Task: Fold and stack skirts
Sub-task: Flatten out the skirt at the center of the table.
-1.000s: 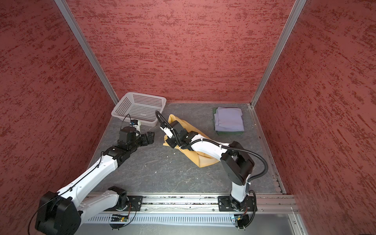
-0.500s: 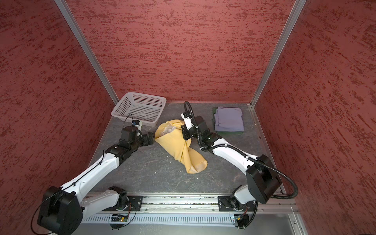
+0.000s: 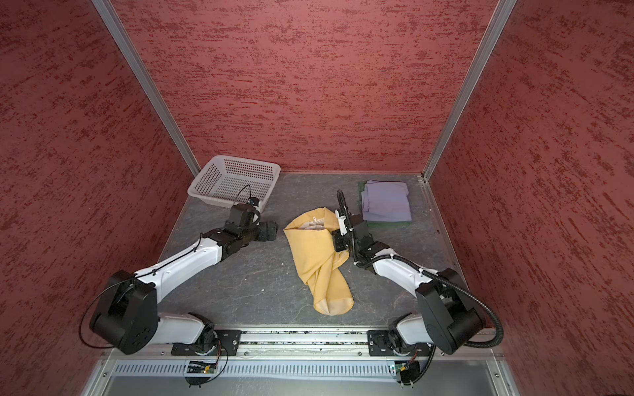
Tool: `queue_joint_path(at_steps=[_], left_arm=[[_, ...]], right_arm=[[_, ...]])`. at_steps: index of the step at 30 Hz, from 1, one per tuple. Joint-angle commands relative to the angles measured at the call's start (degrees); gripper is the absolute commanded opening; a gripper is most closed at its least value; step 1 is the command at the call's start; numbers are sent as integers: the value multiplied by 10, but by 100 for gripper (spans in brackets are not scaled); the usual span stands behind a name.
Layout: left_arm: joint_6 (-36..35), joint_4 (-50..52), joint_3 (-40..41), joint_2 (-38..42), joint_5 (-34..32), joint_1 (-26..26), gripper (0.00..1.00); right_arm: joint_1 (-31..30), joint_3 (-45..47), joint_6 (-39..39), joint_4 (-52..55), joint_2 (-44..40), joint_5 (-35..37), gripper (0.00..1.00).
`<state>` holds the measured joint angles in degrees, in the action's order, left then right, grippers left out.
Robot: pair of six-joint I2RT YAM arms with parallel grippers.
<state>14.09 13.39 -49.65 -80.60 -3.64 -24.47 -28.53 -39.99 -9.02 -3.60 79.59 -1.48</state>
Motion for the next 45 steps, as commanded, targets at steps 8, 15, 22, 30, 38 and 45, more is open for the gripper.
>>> queue_joint_path(at_steps=[8,15,22,30,38,45], left_arm=[[22,-10,-37,-64,72,-9,100],[27,-86,2,-63,128,-11,99],[59,-137,2,-110,154,-17,95],[68,-153,-15,-151,162,-31,70],[68,-148,-21,-155,152,-37,20],[41,-121,-40,-136,131,-40,0]], right_arm=[[3,-3,34,8,-54,61,40],[5,-9,47,15,-56,63,48],[6,-15,47,10,-51,55,50],[7,-16,51,10,-48,54,51],[8,-19,52,11,-45,53,51],[10,-28,65,19,-46,61,54]])
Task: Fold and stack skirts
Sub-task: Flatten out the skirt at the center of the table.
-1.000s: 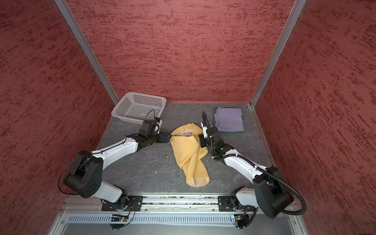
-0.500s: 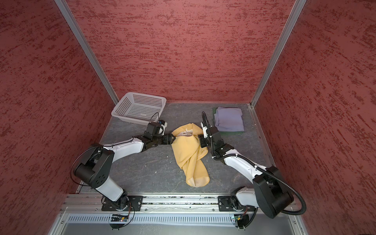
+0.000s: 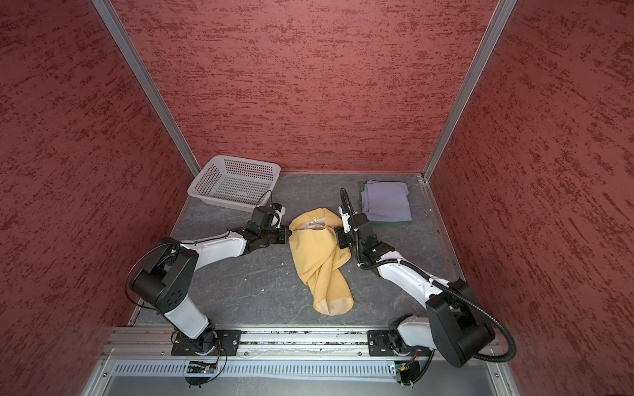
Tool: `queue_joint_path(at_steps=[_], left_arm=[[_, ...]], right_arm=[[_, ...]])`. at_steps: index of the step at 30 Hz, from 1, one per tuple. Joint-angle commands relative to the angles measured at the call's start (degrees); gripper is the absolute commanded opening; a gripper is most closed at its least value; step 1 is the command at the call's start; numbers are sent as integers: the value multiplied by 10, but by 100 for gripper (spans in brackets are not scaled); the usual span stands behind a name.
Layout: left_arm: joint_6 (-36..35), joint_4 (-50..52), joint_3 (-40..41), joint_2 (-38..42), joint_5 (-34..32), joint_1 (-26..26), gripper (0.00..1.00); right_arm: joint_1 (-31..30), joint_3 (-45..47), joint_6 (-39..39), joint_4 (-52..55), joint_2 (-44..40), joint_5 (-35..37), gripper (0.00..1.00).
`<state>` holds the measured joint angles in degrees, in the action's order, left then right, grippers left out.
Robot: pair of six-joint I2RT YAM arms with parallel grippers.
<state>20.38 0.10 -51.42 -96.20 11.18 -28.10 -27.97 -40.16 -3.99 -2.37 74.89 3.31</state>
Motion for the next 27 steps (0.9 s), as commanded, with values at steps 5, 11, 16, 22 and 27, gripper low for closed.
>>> queue_joint_path(at_steps=[5,11,16,22,27], left_arm=[[-71,58,-67,45,-35,-4,0],[-177,157,-190,58,-37,-3,0],[-257,257,-331,38,-9,-5,0],[-343,354,-449,12,10,-43,0],[-387,390,-455,-17,10,-89,0]], right_arm=[[5,-49,42,12,-3,34,59],[7,-90,89,5,-11,53,61],[15,-138,121,5,-7,24,61],[28,-186,163,12,3,-36,60],[36,-209,227,39,8,-108,59]])
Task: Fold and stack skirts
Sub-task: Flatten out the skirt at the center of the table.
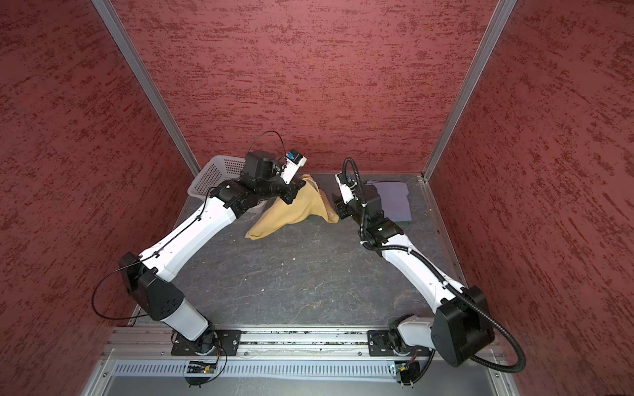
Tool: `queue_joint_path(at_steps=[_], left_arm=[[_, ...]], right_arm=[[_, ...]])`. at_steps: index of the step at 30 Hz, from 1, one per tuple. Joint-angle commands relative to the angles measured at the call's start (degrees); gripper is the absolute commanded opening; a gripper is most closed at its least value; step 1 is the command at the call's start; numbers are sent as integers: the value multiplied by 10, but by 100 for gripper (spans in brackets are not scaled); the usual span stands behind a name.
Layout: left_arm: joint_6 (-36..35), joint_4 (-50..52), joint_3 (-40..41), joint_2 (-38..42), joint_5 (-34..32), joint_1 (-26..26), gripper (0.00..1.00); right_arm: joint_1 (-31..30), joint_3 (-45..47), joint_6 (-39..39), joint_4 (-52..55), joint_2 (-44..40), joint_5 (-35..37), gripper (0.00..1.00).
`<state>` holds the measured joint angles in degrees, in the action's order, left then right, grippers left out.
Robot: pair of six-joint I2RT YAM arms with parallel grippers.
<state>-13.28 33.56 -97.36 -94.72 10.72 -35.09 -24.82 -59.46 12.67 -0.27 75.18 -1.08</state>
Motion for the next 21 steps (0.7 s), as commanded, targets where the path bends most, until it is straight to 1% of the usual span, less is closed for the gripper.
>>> queue_joint_path(at_steps=[1,8,12,13,16,17,18,19,20,21], left_arm=[[-53,55,11,-38,16,-27,0],[-52,63,23,-76,41,-48,0],[-56,54,33,-80,68,-49,0],[-58,48,40,-79,79,-49,7],[-62,34,59,-78,104,-50,15],[-60,27,64,-78,106,-50,23],[-58,23,70,-79,109,-50,36],[-56,20,75,-79,112,-50,46],[-55,19,79,-80,114,-50,54],[-51,17,84,-79,113,-50,60]], right_arm=[[5,-14,78,20,4,-84,59],[5,30,158,21,-15,-160,55],[5,81,192,-9,-39,-165,55],[5,89,195,-16,-42,-159,55],[7,100,194,-18,-45,-144,55],[8,103,190,-19,-46,-141,55],[10,105,187,-21,-47,-141,55],[11,109,184,-25,-49,-140,55],[12,113,180,-29,-52,-139,55],[14,118,176,-32,-55,-139,55]])
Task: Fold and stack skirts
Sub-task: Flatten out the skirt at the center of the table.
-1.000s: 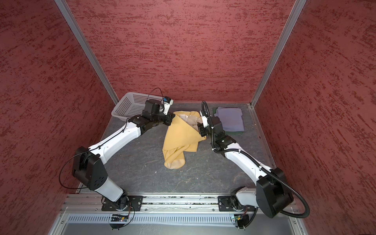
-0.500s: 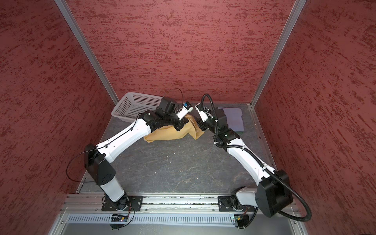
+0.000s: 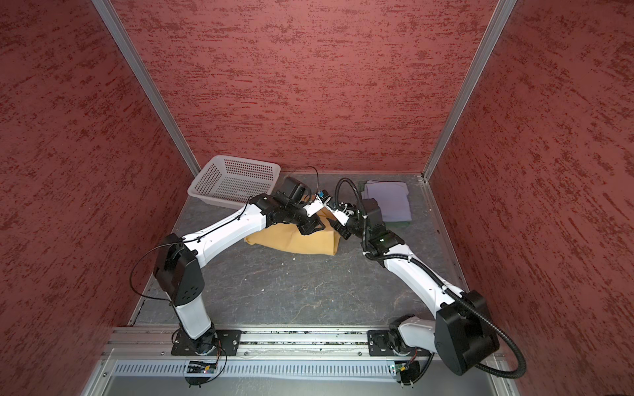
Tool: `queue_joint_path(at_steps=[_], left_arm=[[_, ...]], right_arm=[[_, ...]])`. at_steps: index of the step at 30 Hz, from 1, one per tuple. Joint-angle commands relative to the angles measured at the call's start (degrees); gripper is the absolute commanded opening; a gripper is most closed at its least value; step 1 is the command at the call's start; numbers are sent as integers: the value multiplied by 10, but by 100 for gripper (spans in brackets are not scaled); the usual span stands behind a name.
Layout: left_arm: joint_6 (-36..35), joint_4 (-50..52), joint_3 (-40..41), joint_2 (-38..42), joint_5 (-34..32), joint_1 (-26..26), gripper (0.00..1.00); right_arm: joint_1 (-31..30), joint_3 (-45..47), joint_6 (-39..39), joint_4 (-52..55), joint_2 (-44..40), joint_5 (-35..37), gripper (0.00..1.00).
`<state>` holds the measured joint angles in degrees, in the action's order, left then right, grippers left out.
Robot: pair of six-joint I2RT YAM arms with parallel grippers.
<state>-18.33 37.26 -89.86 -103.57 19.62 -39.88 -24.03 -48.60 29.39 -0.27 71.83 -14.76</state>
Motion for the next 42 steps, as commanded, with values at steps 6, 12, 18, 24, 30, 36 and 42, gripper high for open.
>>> queue_joint_path(at_steps=[6,12,18,24,30,36,42], left_arm=[[17,-39,48,35,-5,15,69],[60,-73,107,83,-38,70,70],[104,-111,172,133,-49,128,69],[131,-143,220,166,-60,160,70],[146,-156,244,175,-59,176,69],[148,-158,254,175,-52,177,70],[154,-149,256,160,-54,174,69]], right_arm=[[9,3,13,3,-23,-18,55],[5,0,17,77,-2,-24,55],[-7,73,127,97,-20,-73,56],[-6,68,99,107,12,-64,55],[0,39,37,95,65,-48,55],[63,-44,-99,141,128,-101,52],[120,-90,-218,161,173,-148,49]])
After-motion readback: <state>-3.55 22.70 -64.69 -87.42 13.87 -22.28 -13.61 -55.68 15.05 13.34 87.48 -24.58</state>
